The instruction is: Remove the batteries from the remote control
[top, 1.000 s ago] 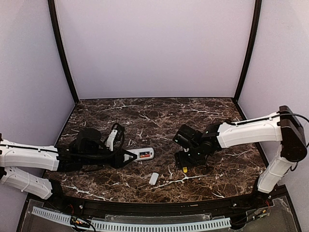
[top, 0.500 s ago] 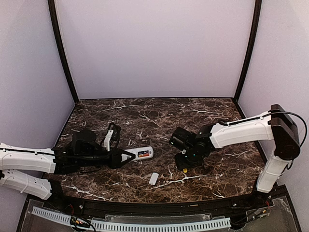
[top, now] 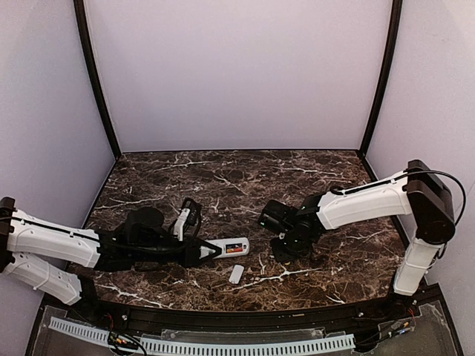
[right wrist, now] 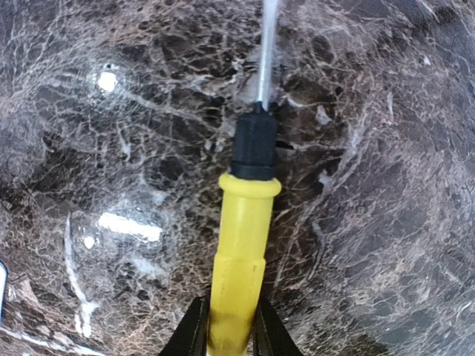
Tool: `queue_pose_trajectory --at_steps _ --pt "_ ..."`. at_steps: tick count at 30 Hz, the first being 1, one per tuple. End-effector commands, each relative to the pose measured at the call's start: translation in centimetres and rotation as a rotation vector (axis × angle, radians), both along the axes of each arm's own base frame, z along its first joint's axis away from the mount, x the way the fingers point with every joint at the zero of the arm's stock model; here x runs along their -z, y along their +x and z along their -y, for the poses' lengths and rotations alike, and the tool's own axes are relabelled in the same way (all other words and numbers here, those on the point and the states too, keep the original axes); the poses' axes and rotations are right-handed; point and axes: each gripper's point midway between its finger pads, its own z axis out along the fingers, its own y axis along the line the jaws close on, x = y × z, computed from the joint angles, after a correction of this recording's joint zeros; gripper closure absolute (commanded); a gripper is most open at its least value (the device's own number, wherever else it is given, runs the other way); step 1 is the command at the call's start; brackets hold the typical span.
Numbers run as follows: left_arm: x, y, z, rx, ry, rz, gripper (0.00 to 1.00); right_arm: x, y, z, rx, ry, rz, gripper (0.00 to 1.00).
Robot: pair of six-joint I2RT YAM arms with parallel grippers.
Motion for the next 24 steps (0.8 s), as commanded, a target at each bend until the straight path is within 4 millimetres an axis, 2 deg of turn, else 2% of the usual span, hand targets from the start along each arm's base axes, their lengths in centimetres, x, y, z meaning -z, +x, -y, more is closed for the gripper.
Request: queue_pose_trajectory --at_steps 1,3,6,11,14,15,18,21,24 --pt "-1.9 0.1 2.1 0.010 -0.068 0.017 1.00 0.4 0.7 1.2 0.004 -0.053 0.024 0.84" --pt "-1.7 -0.1 3.1 0.023 -0.071 0.006 1.00 0.1 1.0 1.9 0.012 -0.059 0.030 0.92" --pt "-1.3 -0.4 4.6 0.034 -0.066 -0.013 1.00 -1.4 1.8 3.3 0.036 -0.067 0.066 0.97" --pt "0.4 -0.2 7.7 0.037 -0.075 -0.087 0.99 -5.8 3.2 6.0 0.084 -0.051 0.160 0.99" --pt "2.1 -0.2 9.8 0.059 -0.068 -0.149 0.99 -7.9 3.3 7.8 0.110 -0.066 0.207 0.99" --pt "2.1 -0.4 10.4 0.069 -0.087 -0.166 0.98 -8.3 3.2 8.3 0.119 -0.068 0.217 0.98" --pt "3.4 -0.2 12.3 0.073 -0.092 -0.207 0.96 -9.0 2.7 9.0 0.136 -0.045 0.230 0.99" --pt "4.3 0.1 13.3 0.059 -0.093 -0.243 0.93 -9.4 2.1 9.3 0.142 -0.006 0.227 0.99" --pt "5.3 0.2 14.2 0.063 -0.075 -0.267 0.84 -9.7 1.7 9.4 0.140 0.029 0.234 0.99"
